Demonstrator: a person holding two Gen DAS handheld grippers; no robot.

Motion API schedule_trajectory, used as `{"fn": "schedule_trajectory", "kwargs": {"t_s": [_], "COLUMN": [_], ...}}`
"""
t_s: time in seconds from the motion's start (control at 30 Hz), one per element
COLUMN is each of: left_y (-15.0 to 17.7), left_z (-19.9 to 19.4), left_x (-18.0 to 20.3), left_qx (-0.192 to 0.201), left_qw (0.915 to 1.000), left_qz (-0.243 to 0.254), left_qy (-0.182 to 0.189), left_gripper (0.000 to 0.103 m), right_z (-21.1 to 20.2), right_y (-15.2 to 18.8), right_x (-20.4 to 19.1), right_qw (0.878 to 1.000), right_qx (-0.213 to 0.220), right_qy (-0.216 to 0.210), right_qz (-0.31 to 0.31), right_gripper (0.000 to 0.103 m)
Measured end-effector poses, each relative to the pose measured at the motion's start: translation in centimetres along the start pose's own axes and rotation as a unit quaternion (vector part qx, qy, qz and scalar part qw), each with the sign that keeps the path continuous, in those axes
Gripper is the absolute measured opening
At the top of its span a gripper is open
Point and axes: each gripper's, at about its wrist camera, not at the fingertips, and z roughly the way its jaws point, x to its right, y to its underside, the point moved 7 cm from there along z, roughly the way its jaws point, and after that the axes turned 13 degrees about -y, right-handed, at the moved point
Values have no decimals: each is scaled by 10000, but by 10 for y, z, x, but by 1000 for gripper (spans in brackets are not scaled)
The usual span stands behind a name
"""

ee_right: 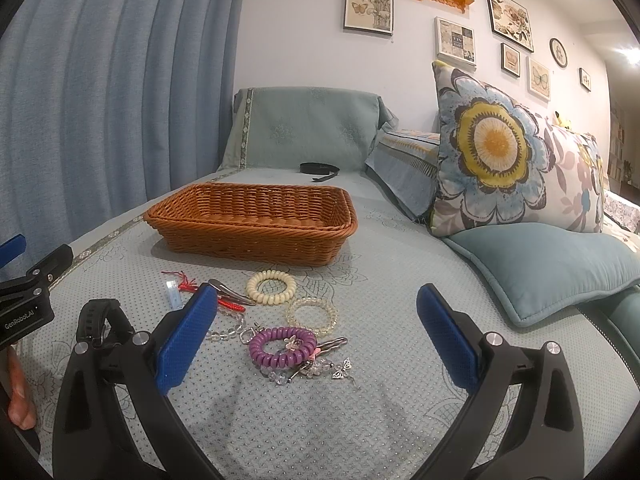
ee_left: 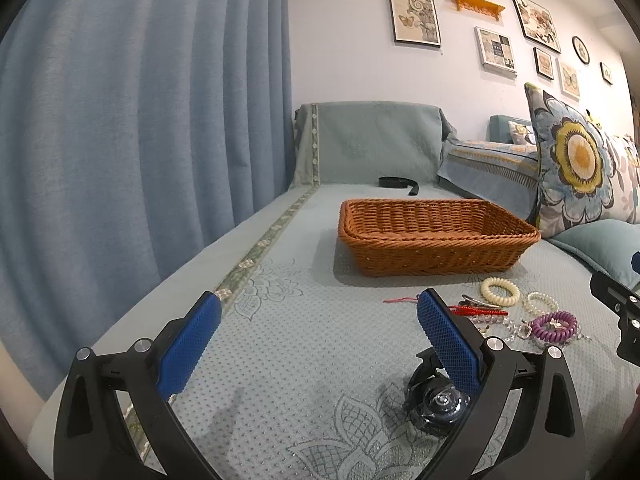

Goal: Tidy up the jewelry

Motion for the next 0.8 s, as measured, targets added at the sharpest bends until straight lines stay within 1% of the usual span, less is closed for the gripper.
{"fn": "schedule_trajectory", "kwargs": {"t_s": [0.8], "left_y": [1], "left_z": [0], "left_x": [0], "left_qx": [-40], "left_qw": [10000], "left_qz": [-6], "left_qy": [-2], "left_gripper": [95], "right_z": [1], "right_y": [1], "right_x": [-2], "right_qw": [10000], "right_qx": [-26], "right_qy": [-4], "right_qz": [-42], "right_gripper": [95]}}
